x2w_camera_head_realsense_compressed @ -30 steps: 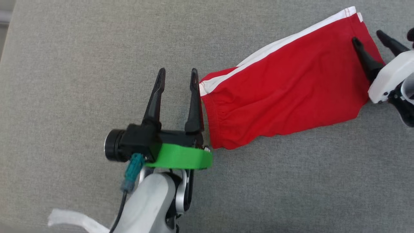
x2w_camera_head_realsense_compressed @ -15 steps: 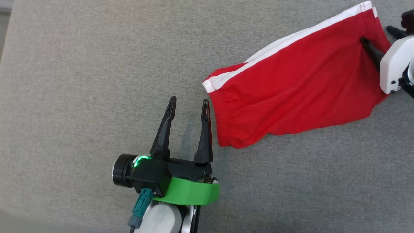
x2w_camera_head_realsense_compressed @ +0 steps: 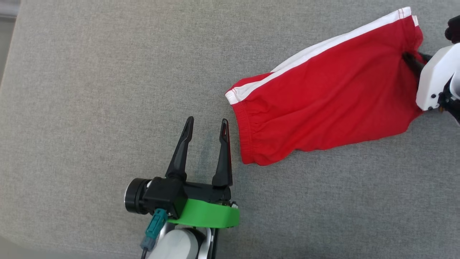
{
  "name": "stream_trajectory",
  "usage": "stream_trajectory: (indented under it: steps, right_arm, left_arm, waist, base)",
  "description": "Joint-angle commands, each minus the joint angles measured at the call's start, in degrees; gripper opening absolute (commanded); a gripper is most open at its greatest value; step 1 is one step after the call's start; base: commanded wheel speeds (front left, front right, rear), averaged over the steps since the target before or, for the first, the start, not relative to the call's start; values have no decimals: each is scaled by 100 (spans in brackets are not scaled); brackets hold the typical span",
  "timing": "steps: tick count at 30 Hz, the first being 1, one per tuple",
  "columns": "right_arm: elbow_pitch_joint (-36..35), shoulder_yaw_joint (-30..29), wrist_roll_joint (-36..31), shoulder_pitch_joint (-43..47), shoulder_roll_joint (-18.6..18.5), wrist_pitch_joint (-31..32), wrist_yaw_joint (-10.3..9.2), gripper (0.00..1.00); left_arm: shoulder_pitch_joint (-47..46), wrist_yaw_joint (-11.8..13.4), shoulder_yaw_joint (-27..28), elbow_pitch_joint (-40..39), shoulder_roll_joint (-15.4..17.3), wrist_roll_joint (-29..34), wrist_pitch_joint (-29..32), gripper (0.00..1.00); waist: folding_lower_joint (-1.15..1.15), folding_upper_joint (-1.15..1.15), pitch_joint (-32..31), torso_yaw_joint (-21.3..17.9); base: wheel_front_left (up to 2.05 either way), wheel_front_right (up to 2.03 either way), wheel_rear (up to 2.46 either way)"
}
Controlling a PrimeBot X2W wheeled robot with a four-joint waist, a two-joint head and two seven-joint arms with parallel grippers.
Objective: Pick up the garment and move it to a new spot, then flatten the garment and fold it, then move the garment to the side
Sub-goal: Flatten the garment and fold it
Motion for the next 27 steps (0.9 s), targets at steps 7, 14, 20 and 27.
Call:
stream_trajectory:
  steps: [7,14,20,27]
  right_arm:
    - [35,-623,592,812,-95,17,0,0]
    - [132,-1283,1133,1709,-203,-1,3,0]
    - [235,-2163,1738,2030,-81,-123,7,0]
    - [-642,-2669,1808,1966,85,374,8,0]
  left_arm:
    - [570,-294,475,347,15,168,0,100]
    - [1241,-648,860,547,16,279,0,100]
    - [1544,-769,948,515,16,203,0,100]
    - [1460,-837,785,546,16,125,0,100]
  waist:
    - [0,0,-855,-636]
    - [0,0,-1511,-1021]
    - [0,0,-1702,-1103]
    - [0,0,-1588,-1037]
  base:
    - [0,0,0]
    - [0,0,0]
    - [0,0,0]
    - [0,0,0]
